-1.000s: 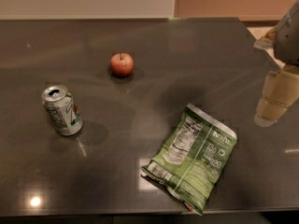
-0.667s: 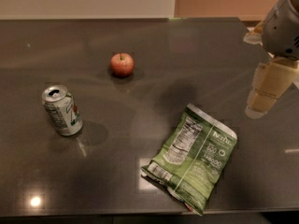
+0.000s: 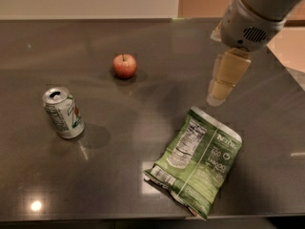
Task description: Move apple near green jalapeno chip bag
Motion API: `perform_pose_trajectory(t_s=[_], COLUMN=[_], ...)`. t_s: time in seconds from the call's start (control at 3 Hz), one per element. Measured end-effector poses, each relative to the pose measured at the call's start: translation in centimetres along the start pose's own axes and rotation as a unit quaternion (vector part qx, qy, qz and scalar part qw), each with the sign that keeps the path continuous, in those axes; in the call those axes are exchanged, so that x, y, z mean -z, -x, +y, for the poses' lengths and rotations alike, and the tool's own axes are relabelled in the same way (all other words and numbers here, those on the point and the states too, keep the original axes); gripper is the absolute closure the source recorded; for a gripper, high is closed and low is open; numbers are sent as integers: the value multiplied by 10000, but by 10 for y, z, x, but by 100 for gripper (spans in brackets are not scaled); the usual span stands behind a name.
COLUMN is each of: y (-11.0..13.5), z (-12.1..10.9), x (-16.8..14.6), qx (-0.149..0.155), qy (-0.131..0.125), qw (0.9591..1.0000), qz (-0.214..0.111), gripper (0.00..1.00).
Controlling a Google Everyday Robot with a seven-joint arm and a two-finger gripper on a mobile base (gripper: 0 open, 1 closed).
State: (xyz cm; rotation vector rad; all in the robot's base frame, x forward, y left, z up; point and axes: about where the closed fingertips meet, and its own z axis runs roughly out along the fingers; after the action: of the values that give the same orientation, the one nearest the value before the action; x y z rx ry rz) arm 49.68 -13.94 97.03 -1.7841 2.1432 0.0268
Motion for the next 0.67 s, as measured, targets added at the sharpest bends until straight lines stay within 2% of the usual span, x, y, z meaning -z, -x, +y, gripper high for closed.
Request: perform_pose_trajectory(t_s=[0.67], y=[65], z=[-17], x=[-48], qx=[150], qy=[71], qw=[9993], qz=[-339], gripper=[0])
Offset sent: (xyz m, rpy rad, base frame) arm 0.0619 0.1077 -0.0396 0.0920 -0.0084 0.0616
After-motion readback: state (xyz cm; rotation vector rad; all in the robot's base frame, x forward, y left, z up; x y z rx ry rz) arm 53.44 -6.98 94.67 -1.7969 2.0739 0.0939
